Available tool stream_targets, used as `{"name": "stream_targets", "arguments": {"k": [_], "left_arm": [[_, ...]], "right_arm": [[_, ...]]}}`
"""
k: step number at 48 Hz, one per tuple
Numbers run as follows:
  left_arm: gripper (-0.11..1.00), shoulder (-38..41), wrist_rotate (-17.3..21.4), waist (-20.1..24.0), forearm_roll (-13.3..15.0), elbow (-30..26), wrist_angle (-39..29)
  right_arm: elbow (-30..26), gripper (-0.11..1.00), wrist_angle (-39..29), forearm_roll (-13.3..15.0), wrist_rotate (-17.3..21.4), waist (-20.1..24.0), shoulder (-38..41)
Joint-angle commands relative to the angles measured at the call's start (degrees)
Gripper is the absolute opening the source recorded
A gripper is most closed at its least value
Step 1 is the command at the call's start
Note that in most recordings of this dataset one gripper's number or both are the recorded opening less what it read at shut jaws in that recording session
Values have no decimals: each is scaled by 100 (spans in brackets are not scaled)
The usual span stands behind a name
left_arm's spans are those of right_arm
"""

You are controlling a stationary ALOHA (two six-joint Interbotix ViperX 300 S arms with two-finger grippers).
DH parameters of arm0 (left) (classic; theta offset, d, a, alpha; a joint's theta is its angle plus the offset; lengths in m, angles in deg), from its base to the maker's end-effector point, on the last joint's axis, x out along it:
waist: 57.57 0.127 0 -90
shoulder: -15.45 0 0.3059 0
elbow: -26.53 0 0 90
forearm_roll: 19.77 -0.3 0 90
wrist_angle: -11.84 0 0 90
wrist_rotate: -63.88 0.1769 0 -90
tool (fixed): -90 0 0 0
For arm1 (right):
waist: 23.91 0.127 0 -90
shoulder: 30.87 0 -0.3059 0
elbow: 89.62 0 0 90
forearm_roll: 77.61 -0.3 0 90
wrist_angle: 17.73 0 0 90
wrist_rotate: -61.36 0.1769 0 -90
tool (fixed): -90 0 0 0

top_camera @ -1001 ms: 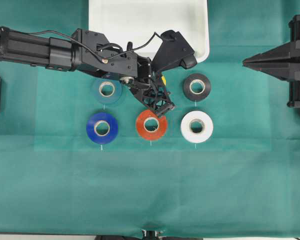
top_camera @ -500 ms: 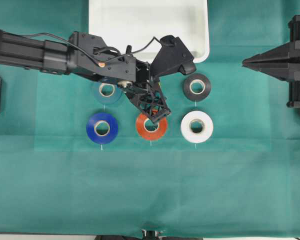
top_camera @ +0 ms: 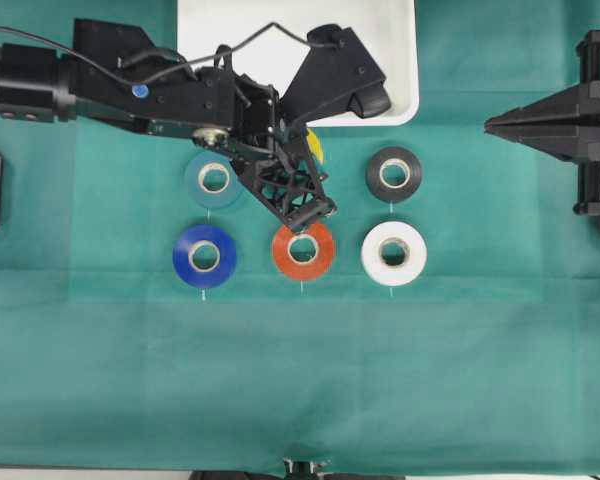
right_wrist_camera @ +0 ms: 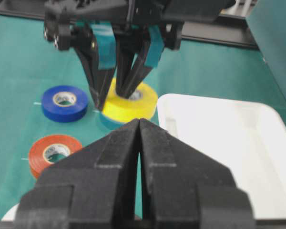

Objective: Place the tape from the fixed location into the white case.
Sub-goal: 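Lift the yellow tape roll up off the table with the left gripper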

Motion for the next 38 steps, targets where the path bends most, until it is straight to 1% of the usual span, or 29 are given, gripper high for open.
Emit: {"name": "stream_targets", "arguments": {"k": [1,10,22,38], "left_arm": [[25,-281,79,-35,-18,-343,-158],[25,-413,299,-62,-26,-756,-554],[25,-545,334,-62,-35,-1178,-1125],[25,-580,334,-70,-53,-1230,-1204]], "right_arm": [[-158,0,18,9,9,-9,26],[-158,0,26,9,9,-9,26],[-167,0,-53,9,18,-9,26],[-158,0,-70,9,9,-9,26]]}}
